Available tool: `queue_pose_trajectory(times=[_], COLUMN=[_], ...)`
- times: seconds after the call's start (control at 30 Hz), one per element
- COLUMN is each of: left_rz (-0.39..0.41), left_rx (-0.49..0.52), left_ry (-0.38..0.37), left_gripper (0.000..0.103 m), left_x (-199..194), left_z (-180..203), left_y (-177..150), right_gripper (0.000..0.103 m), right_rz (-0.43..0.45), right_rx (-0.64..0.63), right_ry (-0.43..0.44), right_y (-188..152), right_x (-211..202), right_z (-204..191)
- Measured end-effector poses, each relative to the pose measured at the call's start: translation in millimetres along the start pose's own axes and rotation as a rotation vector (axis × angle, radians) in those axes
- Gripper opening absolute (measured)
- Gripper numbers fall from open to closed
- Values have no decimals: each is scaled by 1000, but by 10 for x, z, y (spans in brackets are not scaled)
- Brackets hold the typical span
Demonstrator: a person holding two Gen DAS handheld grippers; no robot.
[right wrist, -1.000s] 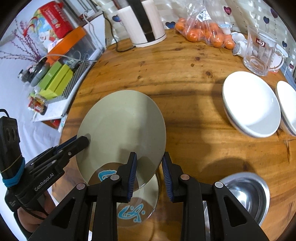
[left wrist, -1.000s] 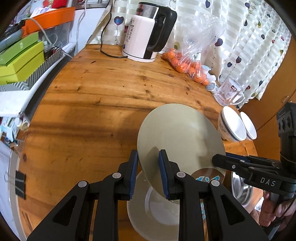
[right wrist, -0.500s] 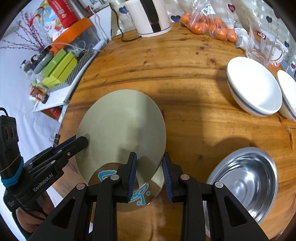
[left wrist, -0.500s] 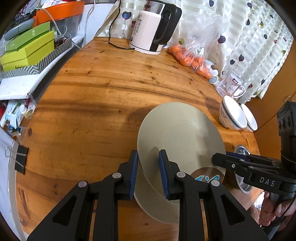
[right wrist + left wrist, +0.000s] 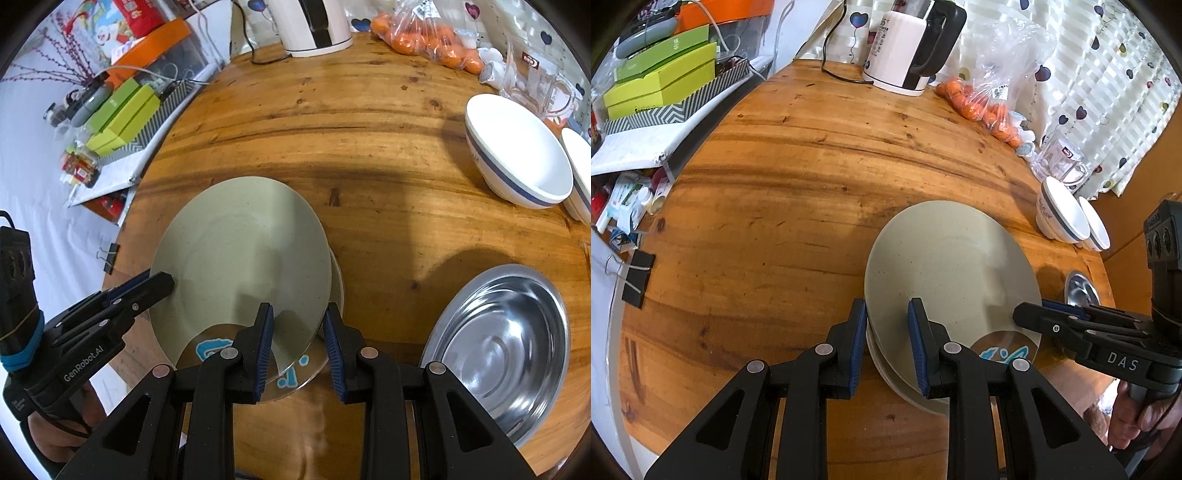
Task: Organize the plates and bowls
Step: 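Lower the held beige plate onto the beige plate stack with both grippers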
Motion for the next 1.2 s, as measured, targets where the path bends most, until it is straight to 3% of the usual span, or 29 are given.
queue_pose_trajectory(times=[1.2], left_rz=[-4], left_rx=[-2], left_ry=[26], left_gripper=[24], left_x=[2], left_z=[54], left_y=[-149], right_gripper=[29], right_rz=[34], right_rx=[-84], right_ry=[-57], right_y=[-104], right_x=[-40], right_z=[-15])
Point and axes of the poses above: each gripper's, at about its wrist camera, not at the fingertips, and x roughly the way its jaws point, z to its right, y to its top, the point moved 4 cm from there along x, roughly the way its jaws point, and after that the axes turned 7 degrees about -y, right-handed, at the moved point
